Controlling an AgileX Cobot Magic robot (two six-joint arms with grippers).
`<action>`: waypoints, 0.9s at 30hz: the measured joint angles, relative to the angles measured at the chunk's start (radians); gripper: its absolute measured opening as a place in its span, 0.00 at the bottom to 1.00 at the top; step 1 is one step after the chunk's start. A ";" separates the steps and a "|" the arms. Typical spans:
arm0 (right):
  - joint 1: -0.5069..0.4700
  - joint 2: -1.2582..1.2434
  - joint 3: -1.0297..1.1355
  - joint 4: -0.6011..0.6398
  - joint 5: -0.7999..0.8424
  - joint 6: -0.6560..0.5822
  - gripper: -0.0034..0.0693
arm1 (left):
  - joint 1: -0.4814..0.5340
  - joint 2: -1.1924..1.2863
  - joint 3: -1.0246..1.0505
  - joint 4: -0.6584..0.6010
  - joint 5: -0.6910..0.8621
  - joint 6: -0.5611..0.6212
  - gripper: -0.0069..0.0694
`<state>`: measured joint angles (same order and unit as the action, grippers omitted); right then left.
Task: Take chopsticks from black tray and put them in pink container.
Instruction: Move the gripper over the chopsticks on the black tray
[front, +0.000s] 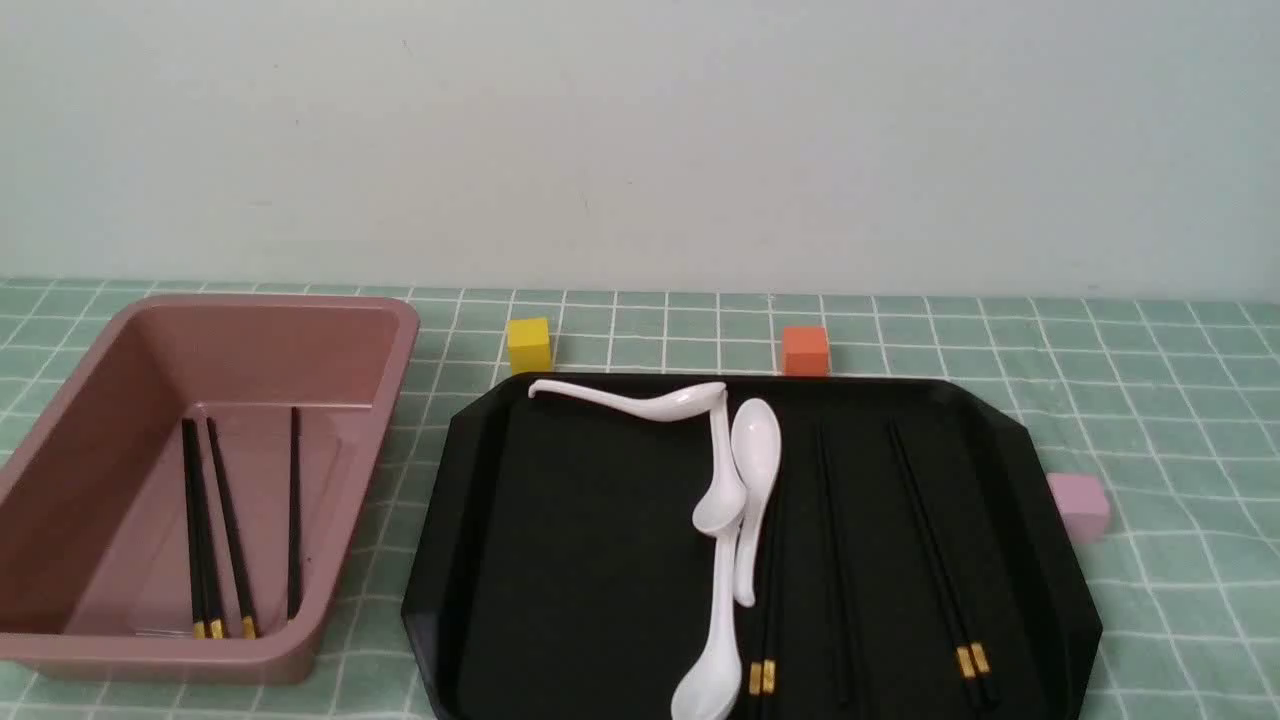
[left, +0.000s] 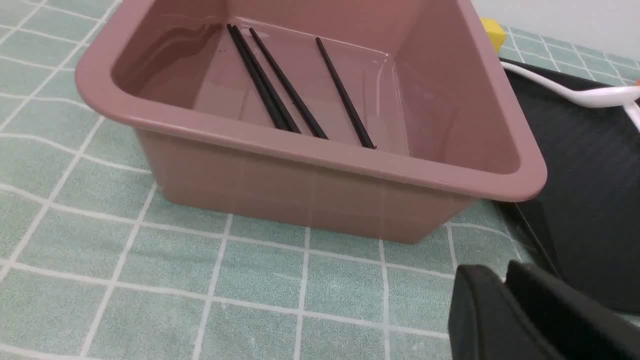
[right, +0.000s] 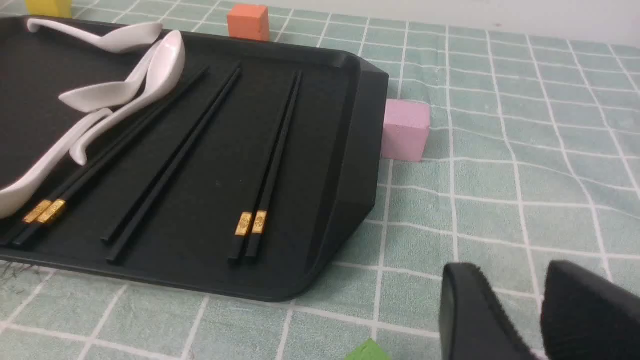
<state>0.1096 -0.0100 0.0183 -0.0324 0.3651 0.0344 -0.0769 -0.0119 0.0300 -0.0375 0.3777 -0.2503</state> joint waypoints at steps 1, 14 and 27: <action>0.000 0.000 0.000 0.000 0.000 0.000 0.38 | 0.000 0.000 0.000 0.000 0.000 0.000 0.20; 0.000 0.000 0.000 0.000 0.000 0.000 0.38 | 0.000 0.000 0.000 0.000 0.000 0.000 0.21; 0.000 0.000 0.000 0.001 0.000 0.000 0.38 | 0.000 0.000 0.000 0.000 0.000 0.000 0.23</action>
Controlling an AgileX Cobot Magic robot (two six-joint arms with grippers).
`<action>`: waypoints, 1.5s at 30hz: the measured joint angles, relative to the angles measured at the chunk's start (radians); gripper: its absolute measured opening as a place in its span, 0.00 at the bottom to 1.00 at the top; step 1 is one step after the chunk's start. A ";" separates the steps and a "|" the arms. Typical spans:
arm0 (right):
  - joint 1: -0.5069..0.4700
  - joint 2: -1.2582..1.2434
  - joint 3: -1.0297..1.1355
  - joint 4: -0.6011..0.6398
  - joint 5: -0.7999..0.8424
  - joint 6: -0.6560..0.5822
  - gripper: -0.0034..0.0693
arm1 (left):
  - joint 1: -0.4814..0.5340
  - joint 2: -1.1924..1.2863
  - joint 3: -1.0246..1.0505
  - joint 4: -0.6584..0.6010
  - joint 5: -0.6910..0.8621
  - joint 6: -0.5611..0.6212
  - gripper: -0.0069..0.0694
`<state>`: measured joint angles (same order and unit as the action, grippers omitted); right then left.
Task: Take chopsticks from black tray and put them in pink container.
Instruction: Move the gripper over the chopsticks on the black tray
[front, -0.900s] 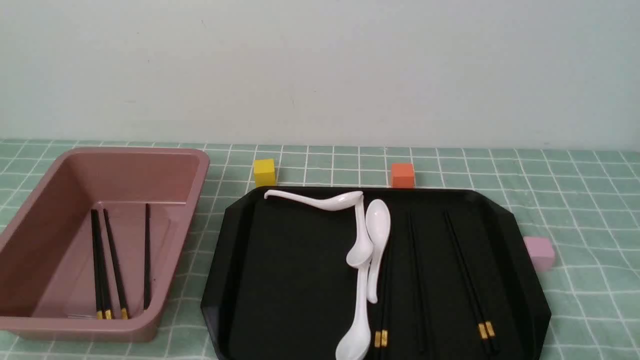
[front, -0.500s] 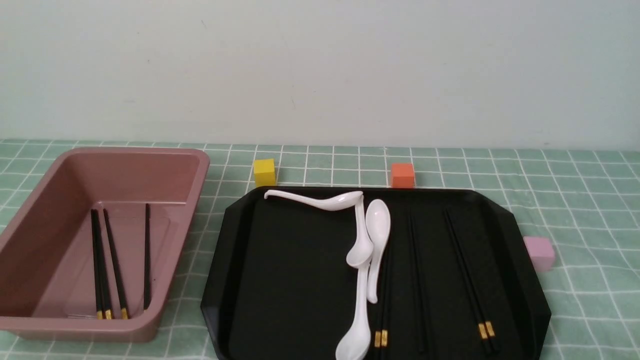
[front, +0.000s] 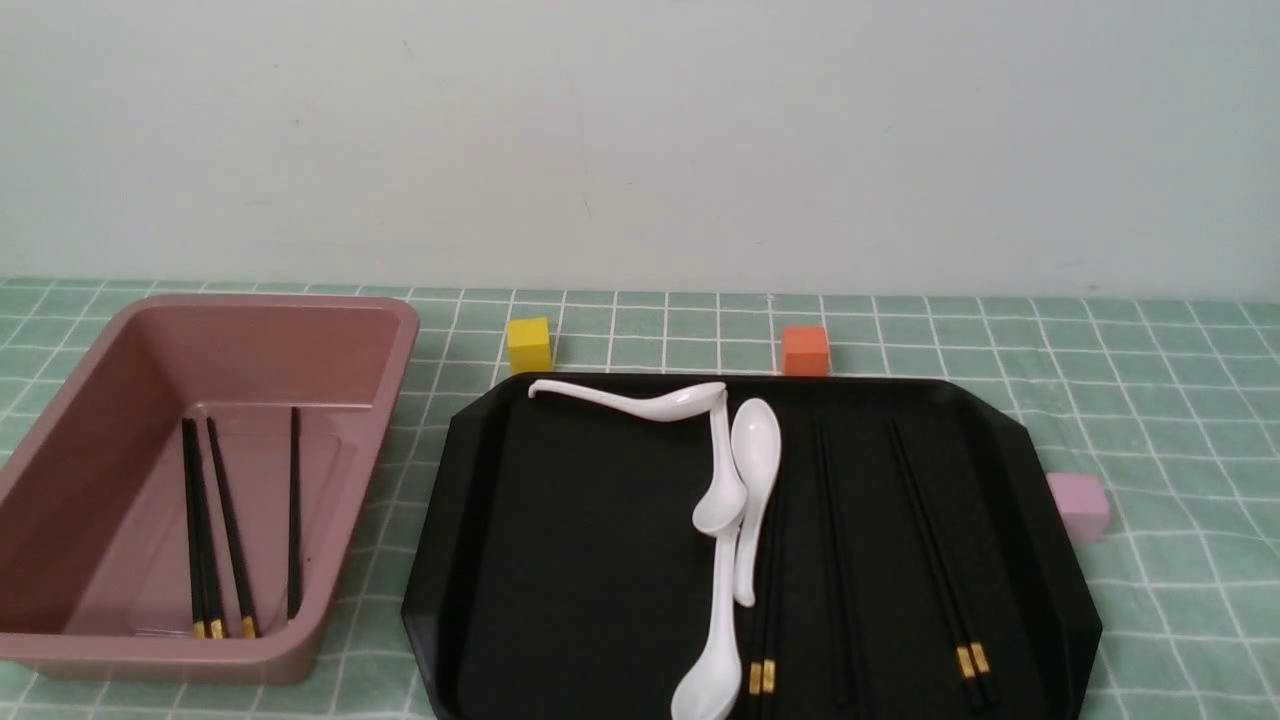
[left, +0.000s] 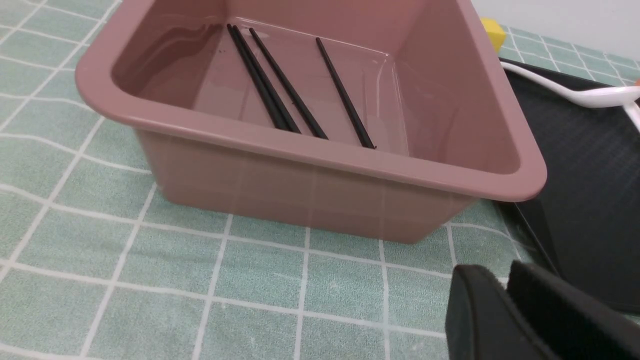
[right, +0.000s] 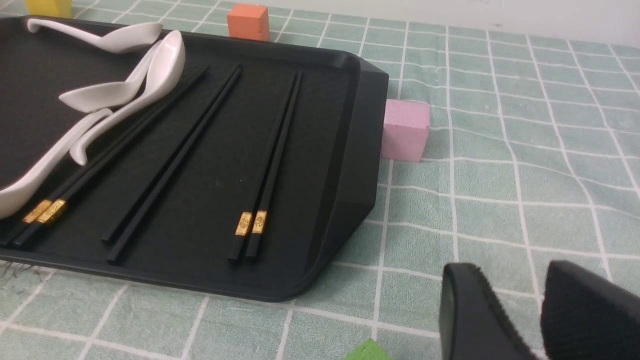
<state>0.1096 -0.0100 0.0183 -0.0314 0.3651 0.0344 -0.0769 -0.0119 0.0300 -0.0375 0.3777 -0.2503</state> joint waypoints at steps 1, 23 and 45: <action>0.000 0.000 0.000 0.000 0.000 0.000 0.38 | 0.000 0.000 0.000 0.000 0.000 0.000 0.23; 0.000 0.000 0.004 0.144 -0.042 0.101 0.38 | 0.000 0.000 0.000 0.000 0.000 0.000 0.24; 0.000 0.069 -0.199 0.589 -0.198 0.260 0.10 | 0.000 0.000 0.000 0.000 0.001 0.000 0.26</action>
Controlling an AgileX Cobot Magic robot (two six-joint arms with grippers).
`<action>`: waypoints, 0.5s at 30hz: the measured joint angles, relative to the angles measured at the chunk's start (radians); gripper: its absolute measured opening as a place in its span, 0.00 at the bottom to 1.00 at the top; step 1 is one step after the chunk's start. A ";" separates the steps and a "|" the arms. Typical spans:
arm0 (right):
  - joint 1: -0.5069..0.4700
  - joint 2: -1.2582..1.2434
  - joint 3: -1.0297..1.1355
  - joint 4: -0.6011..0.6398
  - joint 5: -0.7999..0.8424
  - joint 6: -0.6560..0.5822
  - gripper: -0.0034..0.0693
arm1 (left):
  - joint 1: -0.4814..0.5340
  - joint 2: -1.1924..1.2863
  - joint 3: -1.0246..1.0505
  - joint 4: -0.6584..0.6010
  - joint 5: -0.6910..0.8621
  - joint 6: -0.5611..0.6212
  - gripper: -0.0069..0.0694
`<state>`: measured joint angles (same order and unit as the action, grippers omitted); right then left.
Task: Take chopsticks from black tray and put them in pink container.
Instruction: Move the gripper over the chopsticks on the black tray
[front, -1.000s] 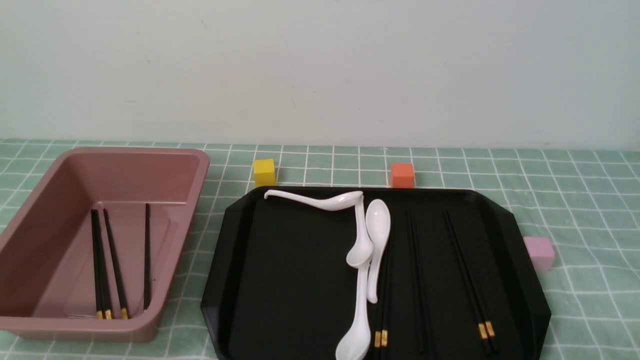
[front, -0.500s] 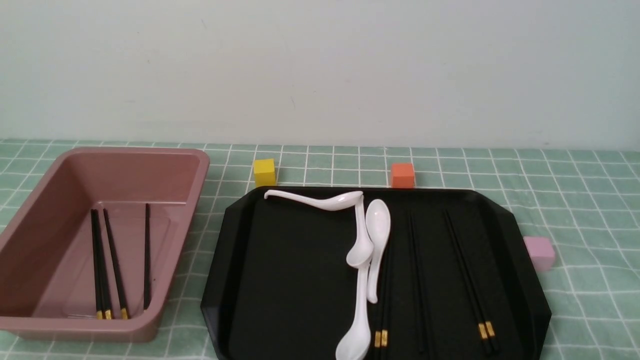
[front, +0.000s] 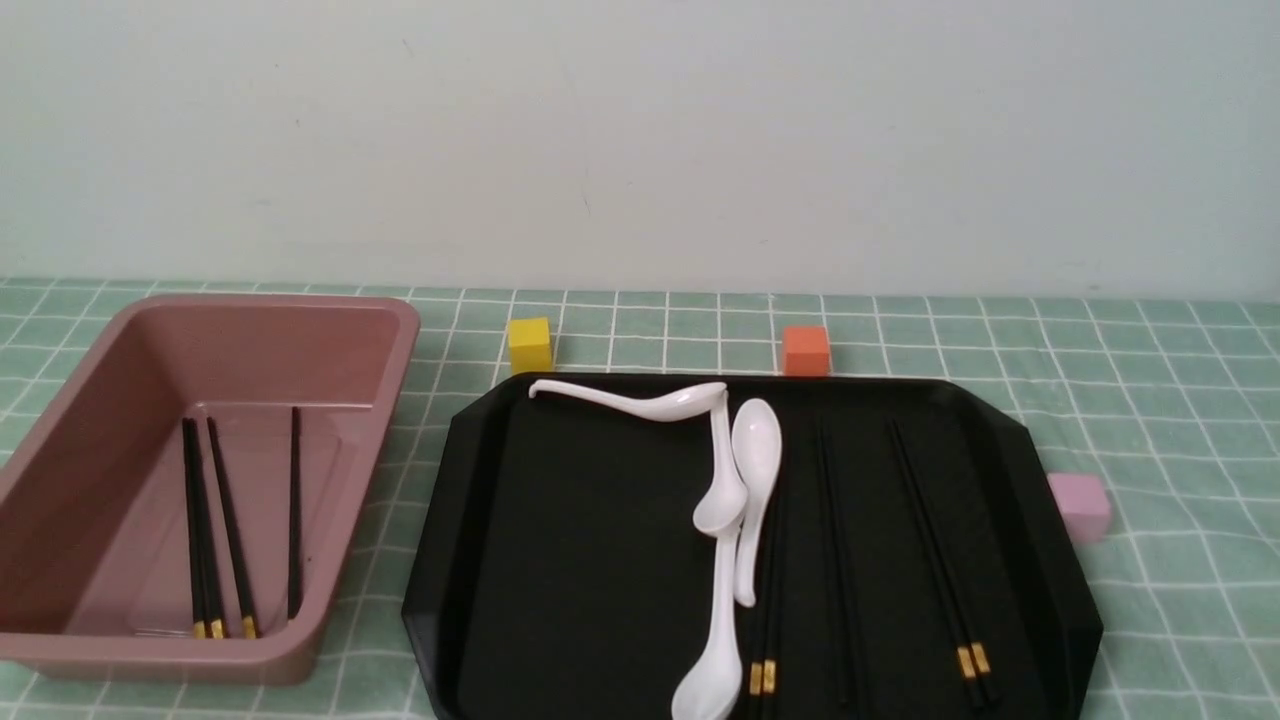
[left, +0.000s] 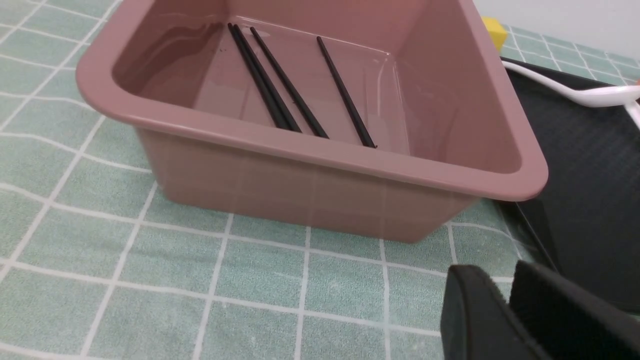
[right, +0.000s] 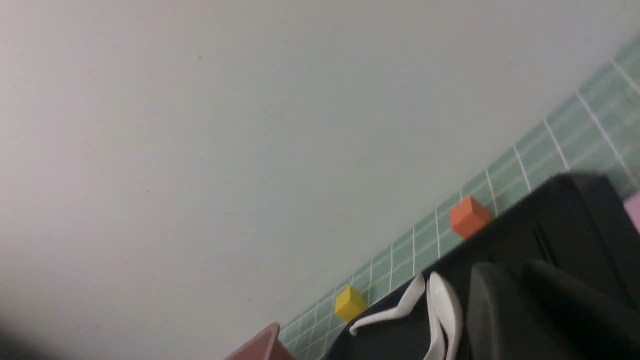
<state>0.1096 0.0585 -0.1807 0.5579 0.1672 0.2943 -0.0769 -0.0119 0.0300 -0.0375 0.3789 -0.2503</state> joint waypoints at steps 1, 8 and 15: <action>0.000 0.007 0.000 -0.004 0.003 0.000 0.10 | 0.000 0.000 0.000 0.000 0.000 0.000 0.26; 0.000 0.465 -0.315 -0.177 0.472 -0.145 0.05 | 0.000 0.000 0.000 0.000 0.001 0.000 0.28; 0.003 0.937 -0.386 -0.103 0.767 -0.337 0.06 | 0.000 0.000 0.000 0.000 0.001 0.000 0.28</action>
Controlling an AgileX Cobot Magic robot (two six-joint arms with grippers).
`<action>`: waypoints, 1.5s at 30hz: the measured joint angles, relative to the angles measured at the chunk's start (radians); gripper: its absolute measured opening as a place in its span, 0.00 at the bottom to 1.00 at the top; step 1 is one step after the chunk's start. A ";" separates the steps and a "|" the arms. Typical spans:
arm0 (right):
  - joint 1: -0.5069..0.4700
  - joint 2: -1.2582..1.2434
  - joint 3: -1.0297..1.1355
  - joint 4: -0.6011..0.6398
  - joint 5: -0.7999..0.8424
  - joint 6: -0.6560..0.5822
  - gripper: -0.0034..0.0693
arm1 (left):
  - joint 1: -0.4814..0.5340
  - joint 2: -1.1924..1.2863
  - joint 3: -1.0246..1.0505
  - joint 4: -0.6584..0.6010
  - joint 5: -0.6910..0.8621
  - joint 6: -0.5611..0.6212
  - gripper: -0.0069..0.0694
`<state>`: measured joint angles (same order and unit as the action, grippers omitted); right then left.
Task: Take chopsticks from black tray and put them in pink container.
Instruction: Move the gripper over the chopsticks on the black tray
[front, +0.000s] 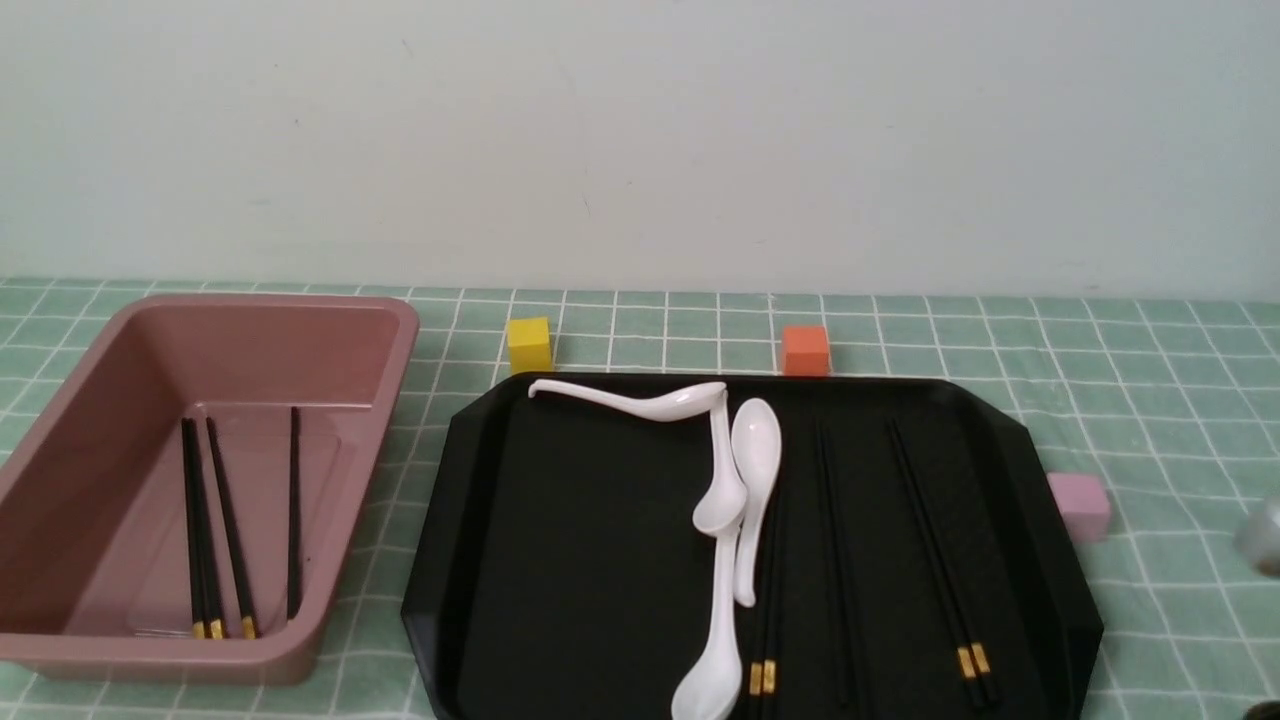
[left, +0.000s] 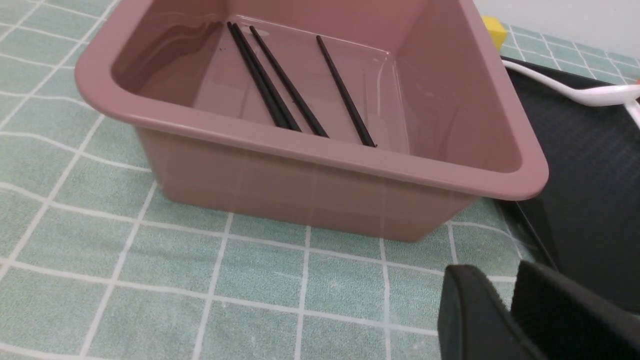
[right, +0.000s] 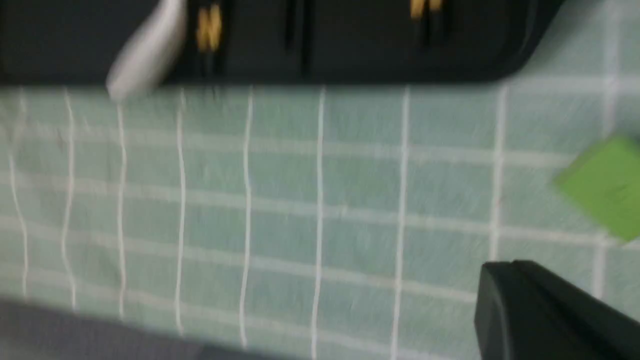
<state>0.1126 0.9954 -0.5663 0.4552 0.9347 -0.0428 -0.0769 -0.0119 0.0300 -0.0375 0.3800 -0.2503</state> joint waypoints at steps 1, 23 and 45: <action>0.010 0.054 0.000 0.039 0.005 -0.046 0.06 | 0.000 0.000 0.000 0.000 0.000 0.000 0.28; 0.527 0.703 -0.544 -0.325 -0.123 0.483 0.44 | 0.000 0.000 0.000 0.000 0.000 0.000 0.30; 0.539 0.952 -0.649 -0.412 -0.232 0.744 0.58 | 0.000 0.000 0.000 0.000 0.001 0.000 0.31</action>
<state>0.6513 1.9470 -1.2158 0.0432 0.7022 0.7012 -0.0769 -0.0119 0.0300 -0.0375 0.3812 -0.2506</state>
